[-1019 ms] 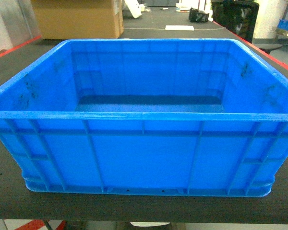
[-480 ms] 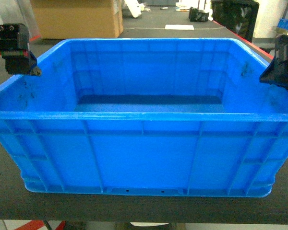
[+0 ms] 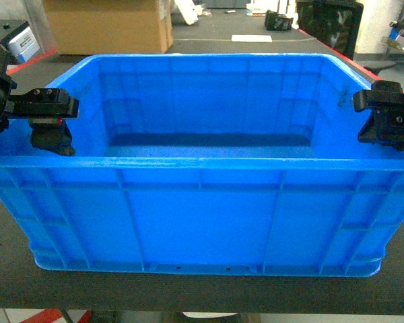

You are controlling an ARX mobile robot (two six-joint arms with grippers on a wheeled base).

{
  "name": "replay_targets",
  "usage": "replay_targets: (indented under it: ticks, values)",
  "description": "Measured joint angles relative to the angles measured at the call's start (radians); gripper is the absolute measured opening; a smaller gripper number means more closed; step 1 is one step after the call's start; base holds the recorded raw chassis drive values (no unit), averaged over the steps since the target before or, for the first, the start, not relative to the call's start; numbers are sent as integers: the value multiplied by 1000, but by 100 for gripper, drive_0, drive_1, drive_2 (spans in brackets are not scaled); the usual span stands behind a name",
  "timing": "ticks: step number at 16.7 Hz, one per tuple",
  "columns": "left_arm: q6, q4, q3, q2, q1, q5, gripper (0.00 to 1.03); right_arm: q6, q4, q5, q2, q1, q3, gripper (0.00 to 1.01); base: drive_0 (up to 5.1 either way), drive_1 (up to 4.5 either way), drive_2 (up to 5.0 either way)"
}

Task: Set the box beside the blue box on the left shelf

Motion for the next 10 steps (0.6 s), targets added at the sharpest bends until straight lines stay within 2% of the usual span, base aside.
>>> replay_targets:
  ticks: [1,2,7,9,10]
  values:
    - [5,5,0,0,-1,-10,50,0,2,14,0,0,0,31,0,0,0]
    - [5,10,0,0,0,-11,41,4,6,19,0,1,0,24,0,0,0]
    - [7,22,-1,-2,-2,-22,30,15,19,58,0,8,-1,20,0,0,0]
    - [7,27,-5,-5,-3,-20,26,14,20,31,0,7,-1,18,0,0,0]
    - [6,51,-14,-7,-6,-36,24,9,30,43,0,10,-2,14,0,0,0]
